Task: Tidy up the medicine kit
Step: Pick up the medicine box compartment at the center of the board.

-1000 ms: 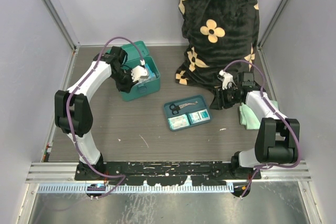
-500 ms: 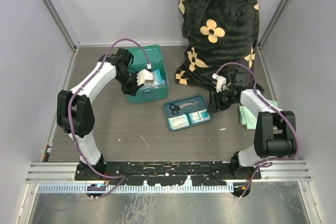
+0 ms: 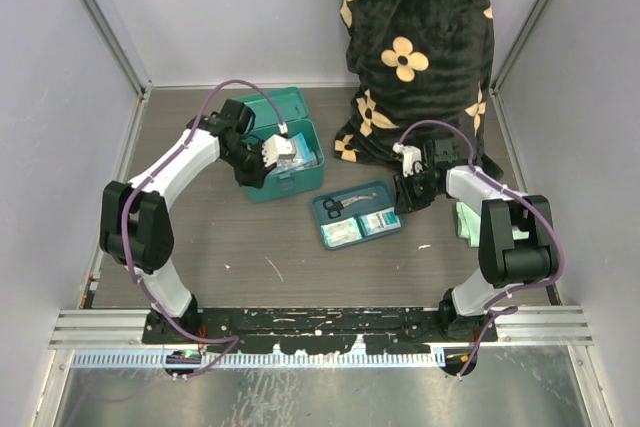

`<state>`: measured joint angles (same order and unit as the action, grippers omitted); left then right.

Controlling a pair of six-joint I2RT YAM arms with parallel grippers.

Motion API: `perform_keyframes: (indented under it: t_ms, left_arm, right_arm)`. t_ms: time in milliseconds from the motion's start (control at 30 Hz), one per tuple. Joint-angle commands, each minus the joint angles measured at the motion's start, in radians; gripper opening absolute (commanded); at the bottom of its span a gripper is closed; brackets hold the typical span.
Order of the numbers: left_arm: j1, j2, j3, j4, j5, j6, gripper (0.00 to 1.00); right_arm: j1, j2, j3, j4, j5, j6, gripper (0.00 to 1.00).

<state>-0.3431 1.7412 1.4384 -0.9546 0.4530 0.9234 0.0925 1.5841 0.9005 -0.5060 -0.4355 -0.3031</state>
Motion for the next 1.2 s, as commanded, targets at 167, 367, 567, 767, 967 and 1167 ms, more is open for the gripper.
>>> perform_keyframes:
  t_ms: [167, 367, 567, 767, 967, 1167]
  left_arm:
    - [-0.027, -0.083, -0.059, 0.017, 0.096, -0.085, 0.08]
    - [-0.034, -0.094, -0.073, 0.032, 0.116, -0.112, 0.08]
    - [-0.046, -0.111, -0.094, 0.039, 0.123, -0.132, 0.07]
    - [-0.063, -0.138, -0.131, 0.062, 0.144, -0.166, 0.07]
    - [-0.094, -0.181, -0.182, 0.104, 0.152, -0.216, 0.07]
    - [-0.134, -0.214, -0.222, 0.111, 0.133, -0.228, 0.07]
  right_arm:
    - [0.019, 0.01, 0.037, 0.045, 0.05, 0.009, 0.3]
    - [0.027, 0.011, 0.035, 0.042, 0.054, 0.003, 0.25]
    - [0.028, 0.0, 0.034, 0.027, 0.063, -0.011, 0.14]
    - [0.028, -0.038, 0.028, 0.001, 0.085, -0.038, 0.05]
    - [0.028, -0.074, 0.012, -0.026, 0.119, -0.053, 0.01]
    - [0.021, -0.131, 0.002, -0.078, 0.128, -0.079, 0.01]
